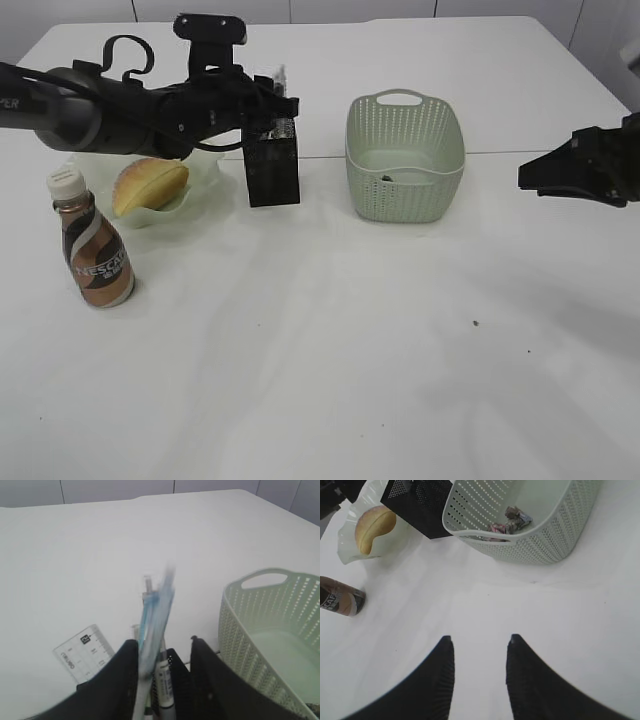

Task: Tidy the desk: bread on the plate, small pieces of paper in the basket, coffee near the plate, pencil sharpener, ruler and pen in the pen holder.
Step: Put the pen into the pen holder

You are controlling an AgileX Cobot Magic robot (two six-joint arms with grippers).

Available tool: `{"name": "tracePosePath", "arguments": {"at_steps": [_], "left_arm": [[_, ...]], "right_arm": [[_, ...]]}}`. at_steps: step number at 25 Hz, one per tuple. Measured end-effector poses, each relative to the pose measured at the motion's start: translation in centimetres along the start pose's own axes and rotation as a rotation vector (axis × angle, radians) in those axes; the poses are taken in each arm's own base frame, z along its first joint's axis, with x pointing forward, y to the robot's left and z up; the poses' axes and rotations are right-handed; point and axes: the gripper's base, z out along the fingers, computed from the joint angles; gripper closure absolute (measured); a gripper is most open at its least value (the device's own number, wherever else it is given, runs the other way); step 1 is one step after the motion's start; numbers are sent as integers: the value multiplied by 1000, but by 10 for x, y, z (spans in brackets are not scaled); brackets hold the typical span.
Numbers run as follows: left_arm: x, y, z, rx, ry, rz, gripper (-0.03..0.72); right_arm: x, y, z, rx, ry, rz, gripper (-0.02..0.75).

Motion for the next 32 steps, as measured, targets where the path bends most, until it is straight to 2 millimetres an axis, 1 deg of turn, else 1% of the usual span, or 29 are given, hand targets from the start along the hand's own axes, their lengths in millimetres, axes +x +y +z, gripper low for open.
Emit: {"name": "tracePosePath", "arguments": {"at_steps": [4, 10, 13, 18, 23, 28, 32], "left_arm": [[2, 0, 0, -1, 24, 0, 410], [5, 0, -1, -1, 67, 0, 409], [-1, -1, -6, 2, 107, 11, 409], [-25, -4, -21, 8, 160, 23, 409], [-35, -6, -37, 6, 297, 26, 409], [-49, -8, -61, 5, 439, 32, 409], [-65, -8, -86, -3, 554, 58, 409]], "right_arm": [[0, 0, 0, 2, -1, 9, 477], [0, 0, 0, 4, -1, 11, 477], [0, 0, 0, -2, 1, 15, 477], [-3, 4, -4, -3, -12, 12, 477], [-9, 19, -14, -8, -44, -27, 477], [-9, 29, -9, -33, -32, -41, 477], [-7, 42, -2, -74, -9, -64, 478]]}}
